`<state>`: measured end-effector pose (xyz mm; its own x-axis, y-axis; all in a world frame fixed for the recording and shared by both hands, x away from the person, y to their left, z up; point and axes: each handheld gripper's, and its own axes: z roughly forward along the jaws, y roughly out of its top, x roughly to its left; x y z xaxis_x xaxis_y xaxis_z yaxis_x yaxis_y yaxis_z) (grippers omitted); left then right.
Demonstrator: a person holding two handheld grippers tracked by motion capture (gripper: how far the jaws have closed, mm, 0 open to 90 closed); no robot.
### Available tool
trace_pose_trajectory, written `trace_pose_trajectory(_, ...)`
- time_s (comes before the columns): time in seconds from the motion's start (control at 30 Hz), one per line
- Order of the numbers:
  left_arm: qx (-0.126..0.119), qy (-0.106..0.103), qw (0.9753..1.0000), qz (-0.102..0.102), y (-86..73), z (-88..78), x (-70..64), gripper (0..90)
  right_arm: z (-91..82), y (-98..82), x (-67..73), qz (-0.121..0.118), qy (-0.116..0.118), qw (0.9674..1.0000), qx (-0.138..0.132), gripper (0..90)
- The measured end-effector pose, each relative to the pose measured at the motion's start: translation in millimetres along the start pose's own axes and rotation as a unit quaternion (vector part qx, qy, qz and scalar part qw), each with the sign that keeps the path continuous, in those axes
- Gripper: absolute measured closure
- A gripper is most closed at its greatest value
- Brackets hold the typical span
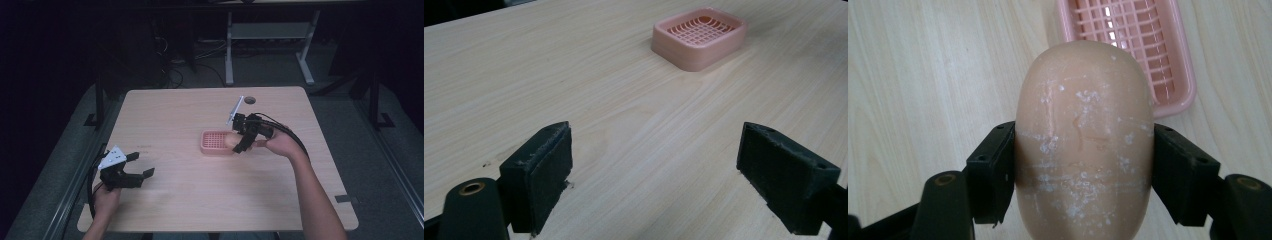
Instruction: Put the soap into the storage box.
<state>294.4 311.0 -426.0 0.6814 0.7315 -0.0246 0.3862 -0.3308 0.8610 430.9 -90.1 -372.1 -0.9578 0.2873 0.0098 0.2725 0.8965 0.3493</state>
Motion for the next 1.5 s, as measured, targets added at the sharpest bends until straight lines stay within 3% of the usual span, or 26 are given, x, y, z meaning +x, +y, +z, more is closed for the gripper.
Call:
trace_pose_trajectory(0.57,-0.001,-0.001,1.0,-0.004,0.3,-0.4,0.4,14.3,-1.9,19.7,-9.8,-0.008,0.0,0.9999,0.011,32.0)
trace_pose_trajectory(1.1,-0.007,0.001,1.0,-0.005,0.3,-0.4,1.5,14.3,-4.4,41.2,-20.8,-0.018,-0.001,0.9998,0.0,32.0)
trace_pose_trajectory(1.5,-0.004,0.0,1.0,-0.005,0.6,-0.5,1.4,14.3,11.3,56.0,-28.5,-0.019,0.0,0.9998,0.01,32.0)
